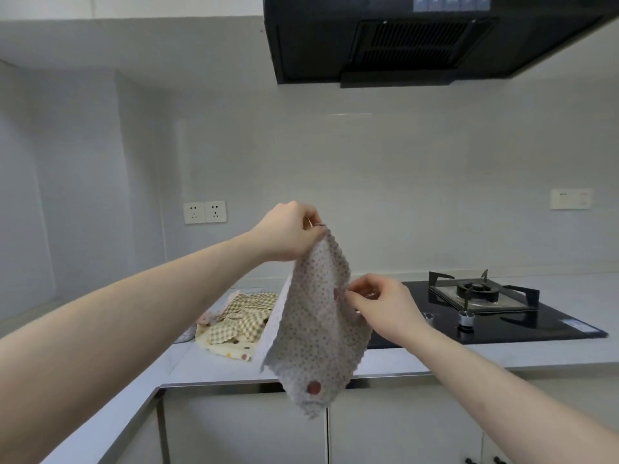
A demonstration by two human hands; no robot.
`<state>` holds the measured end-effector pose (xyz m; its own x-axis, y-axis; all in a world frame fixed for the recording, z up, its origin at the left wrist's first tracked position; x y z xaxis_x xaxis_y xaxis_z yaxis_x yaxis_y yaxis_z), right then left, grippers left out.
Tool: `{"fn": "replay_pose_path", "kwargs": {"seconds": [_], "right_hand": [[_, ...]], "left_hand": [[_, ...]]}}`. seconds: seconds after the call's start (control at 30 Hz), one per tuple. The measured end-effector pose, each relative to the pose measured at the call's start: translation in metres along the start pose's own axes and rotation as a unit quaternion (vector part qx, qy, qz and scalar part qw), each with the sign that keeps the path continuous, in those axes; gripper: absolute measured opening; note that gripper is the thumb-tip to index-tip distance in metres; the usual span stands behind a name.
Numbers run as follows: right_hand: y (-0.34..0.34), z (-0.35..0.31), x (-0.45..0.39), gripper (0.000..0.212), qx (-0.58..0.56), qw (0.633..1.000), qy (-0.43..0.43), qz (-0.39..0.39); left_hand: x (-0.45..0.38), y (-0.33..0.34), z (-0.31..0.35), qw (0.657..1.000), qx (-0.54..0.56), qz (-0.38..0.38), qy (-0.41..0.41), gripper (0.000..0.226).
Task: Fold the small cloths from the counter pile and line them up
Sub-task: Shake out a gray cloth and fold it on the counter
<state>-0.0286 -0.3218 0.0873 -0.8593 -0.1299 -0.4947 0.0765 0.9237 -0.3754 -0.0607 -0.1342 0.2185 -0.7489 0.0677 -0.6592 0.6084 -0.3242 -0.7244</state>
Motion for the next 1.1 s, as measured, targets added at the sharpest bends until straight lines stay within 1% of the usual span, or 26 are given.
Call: {"fn": "replay_pose_path", "kwargs": {"seconds": [0.07,0.2,0.3,0.4,0.6,0.7,0.8,0.87,0.9,0.97,1.03,1.1], "right_hand": [[-0.017,0.008,0.006,0.009,0.016,1.000,0.019,-0.002],[-0.045,0.028,0.013,0.015,0.069,0.997,0.038,-0.009],[-0.055,0.041,0.013,0.015,0.102,0.994,0.040,-0.020],[-0.054,0.047,0.000,0.014,0.151,0.988,0.013,-0.023],[-0.045,0.062,-0.038,0.013,0.240,0.970,-0.043,-0.009],[-0.039,0.084,-0.058,0.014,0.257,0.966,-0.026,-0.019],[-0.029,0.112,-0.081,0.005,0.253,0.966,0.005,-0.059],[-0.020,0.128,-0.096,0.009,0.266,0.960,0.018,-0.085],[-0.016,0.135,-0.104,0.011,0.270,0.959,0.019,-0.085],[-0.009,0.147,-0.119,0.009,0.276,0.958,0.024,-0.071],[-0.004,0.158,-0.131,0.007,0.293,0.954,0.033,-0.052],[-0.002,0.168,-0.139,0.011,0.319,0.946,0.040,-0.034]], "left_hand": [[0.011,0.004,0.004,0.999,-0.001,-0.035,-0.006,0.018],[0.033,0.020,-0.006,0.991,0.003,-0.132,-0.032,0.020],[0.047,0.034,-0.013,0.986,0.027,-0.160,-0.041,0.019],[0.049,0.050,-0.023,0.987,0.043,-0.144,-0.052,0.017],[0.030,0.093,-0.056,0.991,0.051,-0.075,-0.093,0.016],[0.023,0.122,-0.078,0.989,0.051,-0.069,-0.120,0.016],[0.018,0.152,-0.099,0.985,0.049,-0.065,-0.150,0.016],[0.015,0.172,-0.112,0.982,0.056,-0.059,-0.172,0.015],[0.015,0.181,-0.117,0.979,0.069,-0.058,-0.184,0.015],[0.014,0.200,-0.127,0.962,0.133,-0.052,-0.232,0.015],[0.014,0.217,-0.133,0.926,0.225,-0.041,-0.302,0.013],[0.013,0.233,-0.140,0.902,0.270,-0.024,-0.335,0.013]]}}
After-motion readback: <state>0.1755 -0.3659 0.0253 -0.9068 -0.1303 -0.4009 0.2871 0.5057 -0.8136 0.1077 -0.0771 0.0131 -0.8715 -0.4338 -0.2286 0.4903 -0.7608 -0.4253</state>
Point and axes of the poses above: each hand's wrist, its own x-axis away from the middle knuckle, its own y-axis out of the palm, z = x × y, the point moved 4 cm from there along -x, towards the middle knuckle, and after that the axes turned 4 degrees about z, right-handed, at the moved point
